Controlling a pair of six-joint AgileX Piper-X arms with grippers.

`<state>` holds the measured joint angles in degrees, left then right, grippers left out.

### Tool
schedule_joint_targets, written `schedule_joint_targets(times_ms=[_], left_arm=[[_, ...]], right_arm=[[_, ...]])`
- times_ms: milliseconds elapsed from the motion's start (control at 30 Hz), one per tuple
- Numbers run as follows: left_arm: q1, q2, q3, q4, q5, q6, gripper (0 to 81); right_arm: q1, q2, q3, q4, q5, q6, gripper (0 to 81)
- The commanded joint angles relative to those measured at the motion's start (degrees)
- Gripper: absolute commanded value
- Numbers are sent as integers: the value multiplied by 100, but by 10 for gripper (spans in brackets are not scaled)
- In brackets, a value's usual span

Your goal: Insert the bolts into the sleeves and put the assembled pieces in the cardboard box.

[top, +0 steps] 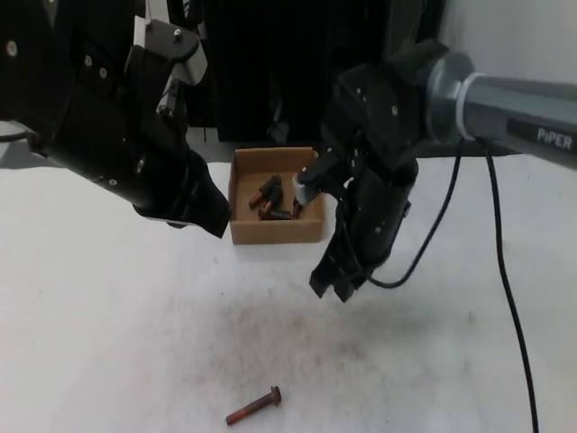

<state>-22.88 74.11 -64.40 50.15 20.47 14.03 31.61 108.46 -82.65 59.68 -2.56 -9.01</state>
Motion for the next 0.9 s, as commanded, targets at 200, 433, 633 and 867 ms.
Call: schedule_joint_targets(times_ms=[200, 433, 633, 867], left_arm=[[-8, -16, -62, -32, 24, 141, 0], [-8, -16, -62, -129, 24, 141, 0], [-8, -16, -62, -129, 24, 141, 0], [-8, -16, -62, -105, 24, 141, 0]], right_arm=[[-20, -50, 690, -957, -76, -118, 8], [-20, -50, 688, -1056, -126, -102, 7], [-20, -50, 688, -1056, -551, -131, 167], [-20, -50, 688, -1056, -478, -131, 337]])
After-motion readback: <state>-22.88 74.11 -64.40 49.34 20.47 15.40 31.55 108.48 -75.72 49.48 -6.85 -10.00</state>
